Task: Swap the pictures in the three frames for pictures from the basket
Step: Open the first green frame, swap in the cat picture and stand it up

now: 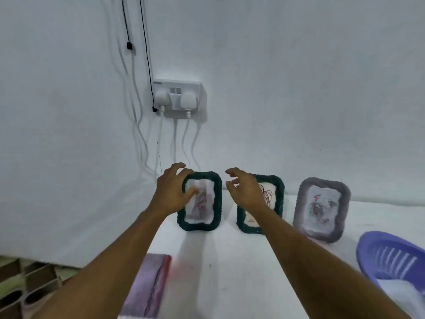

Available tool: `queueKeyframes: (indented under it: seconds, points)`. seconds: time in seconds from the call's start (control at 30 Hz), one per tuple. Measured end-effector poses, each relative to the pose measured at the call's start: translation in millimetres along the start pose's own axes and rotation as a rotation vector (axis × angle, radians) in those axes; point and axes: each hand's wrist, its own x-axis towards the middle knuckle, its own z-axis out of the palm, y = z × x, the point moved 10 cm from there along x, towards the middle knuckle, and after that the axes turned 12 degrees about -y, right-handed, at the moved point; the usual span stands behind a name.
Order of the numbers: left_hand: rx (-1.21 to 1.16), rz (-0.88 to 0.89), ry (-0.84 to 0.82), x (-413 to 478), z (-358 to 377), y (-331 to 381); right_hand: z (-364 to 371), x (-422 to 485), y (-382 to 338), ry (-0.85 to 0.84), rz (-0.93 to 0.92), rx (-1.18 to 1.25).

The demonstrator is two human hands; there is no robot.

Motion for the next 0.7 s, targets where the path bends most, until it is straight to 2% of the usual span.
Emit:
queueKeyframes:
  seconds: [0.07, 0.2, 0.4, 0.57, 0.7]
  points:
    - [-0.158, -0.108, 0.027, -9.4, 8.0, -28.7, 17.8, 4.6, 2.5, -0.011, 0.017, 0.087]
    - [-0.369, -0.211, -0.123, -31.5, 56.3, -61.3, 49.5, 2.7, 12.2, -0.039, 0.046, 0.227]
    - [-0.549, -0.155, -0.053, -46.4, 56.3, -46.5, 36.4, -17.2, 16.3, 0.008, 0.049, 0.411]
    - [-0.835, -0.083, -0.18, -71.4, 63.2, -6.3, 16.5, -68.5, 34.1, -0.083, 0.092, 0.763]
    - [-0.85, -0.05, -0.283, -87.3, 85.7, 16.8, 6.1, -105.3, 46.8, -0.122, 0.135, 0.9]
